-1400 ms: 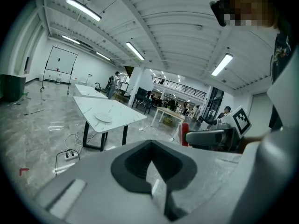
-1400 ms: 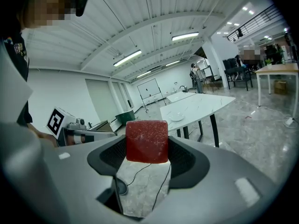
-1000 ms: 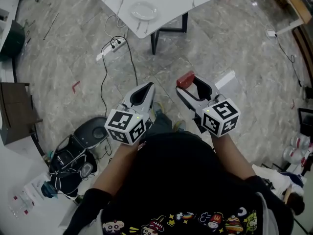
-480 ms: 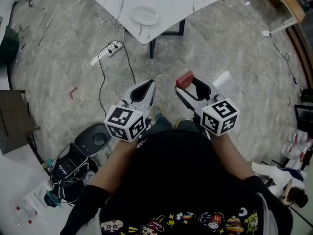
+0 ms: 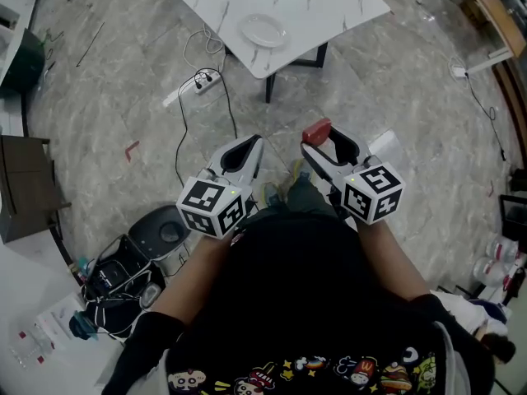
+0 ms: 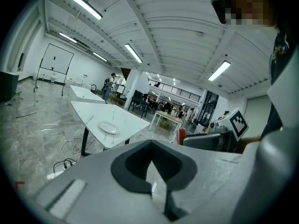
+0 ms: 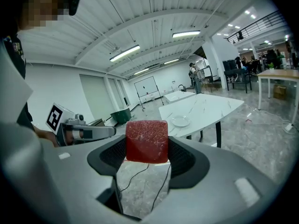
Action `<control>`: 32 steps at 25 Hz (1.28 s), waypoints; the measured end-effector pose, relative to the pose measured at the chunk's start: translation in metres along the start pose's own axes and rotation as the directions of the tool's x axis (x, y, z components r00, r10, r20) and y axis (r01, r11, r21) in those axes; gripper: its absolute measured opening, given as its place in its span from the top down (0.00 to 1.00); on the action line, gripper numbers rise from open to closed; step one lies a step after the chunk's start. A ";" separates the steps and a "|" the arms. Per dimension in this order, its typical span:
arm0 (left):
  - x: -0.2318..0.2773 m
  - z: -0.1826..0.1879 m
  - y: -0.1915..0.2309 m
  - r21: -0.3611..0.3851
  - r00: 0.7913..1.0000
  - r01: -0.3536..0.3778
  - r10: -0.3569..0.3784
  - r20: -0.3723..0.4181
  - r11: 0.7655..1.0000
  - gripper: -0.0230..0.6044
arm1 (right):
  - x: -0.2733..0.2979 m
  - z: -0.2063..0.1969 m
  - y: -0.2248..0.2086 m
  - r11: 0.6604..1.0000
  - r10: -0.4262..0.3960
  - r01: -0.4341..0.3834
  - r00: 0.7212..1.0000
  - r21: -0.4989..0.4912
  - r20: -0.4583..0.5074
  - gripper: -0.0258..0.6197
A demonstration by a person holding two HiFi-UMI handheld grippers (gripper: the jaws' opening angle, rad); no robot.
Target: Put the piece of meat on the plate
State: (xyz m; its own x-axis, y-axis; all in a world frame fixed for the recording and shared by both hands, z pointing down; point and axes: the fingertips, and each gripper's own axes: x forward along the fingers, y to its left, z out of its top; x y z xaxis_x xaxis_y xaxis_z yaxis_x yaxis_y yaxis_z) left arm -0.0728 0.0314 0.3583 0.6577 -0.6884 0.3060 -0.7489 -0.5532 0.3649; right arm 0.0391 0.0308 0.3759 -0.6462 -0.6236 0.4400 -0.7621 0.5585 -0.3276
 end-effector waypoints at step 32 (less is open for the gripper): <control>0.144 0.030 0.016 -0.020 0.984 -0.172 0.171 -0.044 0.985 0.96 | 0.056 0.039 -0.142 0.985 0.170 -0.170 0.984 0.004 -0.061 0.50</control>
State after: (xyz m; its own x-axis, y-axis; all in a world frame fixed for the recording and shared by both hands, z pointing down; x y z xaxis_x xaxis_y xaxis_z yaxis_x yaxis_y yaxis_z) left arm 0.0073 -0.0905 0.3816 0.5227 -0.7514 0.4027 -0.8492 -0.4171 0.3239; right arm 0.1096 -0.1050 0.4151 -0.7626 -0.4851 0.4280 -0.6412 0.6542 -0.4011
